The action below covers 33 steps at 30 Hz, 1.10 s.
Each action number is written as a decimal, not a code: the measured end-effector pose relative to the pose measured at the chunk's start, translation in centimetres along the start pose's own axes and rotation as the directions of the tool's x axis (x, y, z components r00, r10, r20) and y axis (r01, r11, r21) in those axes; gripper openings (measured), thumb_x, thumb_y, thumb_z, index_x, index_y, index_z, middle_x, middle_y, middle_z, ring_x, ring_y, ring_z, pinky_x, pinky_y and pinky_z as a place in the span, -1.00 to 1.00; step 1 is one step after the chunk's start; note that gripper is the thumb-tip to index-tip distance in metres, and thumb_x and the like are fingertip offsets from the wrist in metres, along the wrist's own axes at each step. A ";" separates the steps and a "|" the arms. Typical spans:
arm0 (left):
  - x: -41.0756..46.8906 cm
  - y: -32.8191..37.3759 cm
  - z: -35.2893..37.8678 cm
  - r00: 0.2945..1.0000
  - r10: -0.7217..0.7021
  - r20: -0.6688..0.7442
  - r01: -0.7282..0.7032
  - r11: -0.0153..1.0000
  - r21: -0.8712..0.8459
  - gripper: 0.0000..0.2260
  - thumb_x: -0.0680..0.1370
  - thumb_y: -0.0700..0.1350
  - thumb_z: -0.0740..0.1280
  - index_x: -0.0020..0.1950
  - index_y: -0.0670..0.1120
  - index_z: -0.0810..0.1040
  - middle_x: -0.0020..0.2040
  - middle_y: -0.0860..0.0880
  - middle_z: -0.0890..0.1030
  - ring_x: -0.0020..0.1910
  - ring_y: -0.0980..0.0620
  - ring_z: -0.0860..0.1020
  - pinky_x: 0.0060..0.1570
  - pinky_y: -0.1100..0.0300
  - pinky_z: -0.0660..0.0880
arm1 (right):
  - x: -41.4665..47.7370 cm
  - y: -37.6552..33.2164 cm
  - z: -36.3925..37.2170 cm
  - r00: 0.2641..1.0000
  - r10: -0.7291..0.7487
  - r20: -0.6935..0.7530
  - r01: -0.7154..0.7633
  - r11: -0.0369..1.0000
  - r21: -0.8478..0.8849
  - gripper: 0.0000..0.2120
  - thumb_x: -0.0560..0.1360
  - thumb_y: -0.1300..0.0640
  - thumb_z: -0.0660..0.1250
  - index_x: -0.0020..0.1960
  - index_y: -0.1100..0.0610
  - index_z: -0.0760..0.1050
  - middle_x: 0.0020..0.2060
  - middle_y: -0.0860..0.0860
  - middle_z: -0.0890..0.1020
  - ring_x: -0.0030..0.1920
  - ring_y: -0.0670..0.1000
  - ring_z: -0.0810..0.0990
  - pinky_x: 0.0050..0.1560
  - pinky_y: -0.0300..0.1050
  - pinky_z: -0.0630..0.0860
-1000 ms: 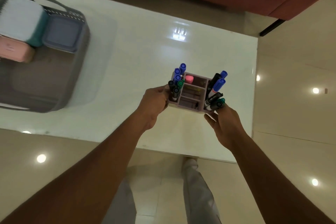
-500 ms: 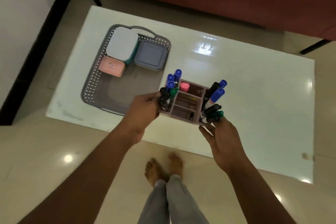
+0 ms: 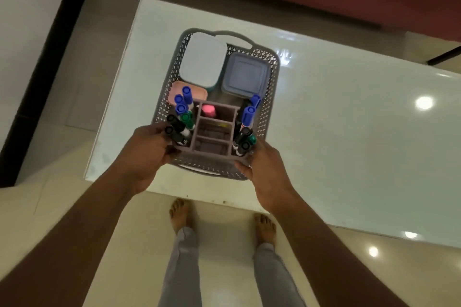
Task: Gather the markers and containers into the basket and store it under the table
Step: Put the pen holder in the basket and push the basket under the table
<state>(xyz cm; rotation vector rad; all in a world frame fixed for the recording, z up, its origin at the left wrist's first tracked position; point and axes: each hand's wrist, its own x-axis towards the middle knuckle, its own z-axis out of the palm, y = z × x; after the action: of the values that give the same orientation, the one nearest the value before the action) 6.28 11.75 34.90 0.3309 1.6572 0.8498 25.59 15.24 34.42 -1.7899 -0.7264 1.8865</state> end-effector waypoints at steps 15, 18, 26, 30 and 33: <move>7.4 -2.1 -3.8 0.984 -0.050 0.173 0.039 0.997 0.067 -0.71 0.61 -0.37 0.20 0.23 -0.12 0.57 0.05 -0.03 0.68 -0.09 0.10 0.66 -0.09 0.26 0.62 | 4.1 3.3 3.6 0.987 0.045 -0.153 -0.034 0.997 0.072 -0.68 0.65 0.25 0.09 0.28 0.14 0.54 0.07 0.14 0.70 0.09 0.12 0.68 0.18 0.07 0.59; 7.3 -2.1 -3.9 0.985 -0.025 0.172 0.004 0.993 0.122 -0.65 0.61 -0.37 0.19 0.18 0.02 0.58 0.03 0.06 0.68 -0.01 0.10 0.65 -0.05 0.24 0.60 | 4.1 3.3 3.7 0.986 0.036 -0.160 -0.029 0.998 0.047 -0.70 0.66 0.22 0.10 0.25 0.13 0.56 0.05 0.13 0.70 0.09 0.11 0.68 0.14 0.02 0.62; 8.2 -1.4 -4.5 0.974 0.028 0.225 -0.093 0.955 0.283 -0.68 0.56 -0.32 0.31 0.23 0.00 0.60 0.05 0.06 0.70 0.02 0.05 0.65 0.18 -0.05 0.55 | 4.5 2.7 2.4 0.981 0.027 -0.194 -0.014 0.997 0.072 -0.70 0.64 0.06 0.18 0.24 0.15 0.57 0.07 0.13 0.68 0.00 0.11 0.71 0.06 0.09 0.64; 8.3 -1.4 -4.5 0.970 0.071 0.233 -0.152 0.924 0.352 -0.64 0.55 -0.34 0.31 0.27 0.00 0.59 0.09 0.09 0.69 0.10 0.06 0.64 0.22 -0.06 0.53 | 4.2 2.8 2.3 0.984 0.011 -0.180 -0.005 0.999 0.035 -0.71 0.65 0.22 0.13 0.26 0.17 0.56 0.06 0.12 0.70 0.00 0.07 0.72 0.03 0.04 0.66; 8.5 -1.6 -4.6 0.970 0.081 0.228 -0.161 0.919 0.360 -0.64 0.56 -0.32 0.31 0.26 0.03 0.60 0.09 0.10 0.69 0.10 0.05 0.63 0.21 -0.08 0.53 | 3.9 3.3 2.6 0.979 -0.006 -0.201 0.012 1.000 0.028 -0.71 0.65 0.27 0.13 0.26 0.19 0.56 0.02 0.11 0.72 -0.01 0.07 0.72 0.00 -0.02 0.66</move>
<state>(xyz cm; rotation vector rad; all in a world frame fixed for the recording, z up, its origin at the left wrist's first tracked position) 0.00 14.31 27.83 0.7729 1.6063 0.5583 22.88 15.00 29.39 -1.9210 -0.6288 1.6703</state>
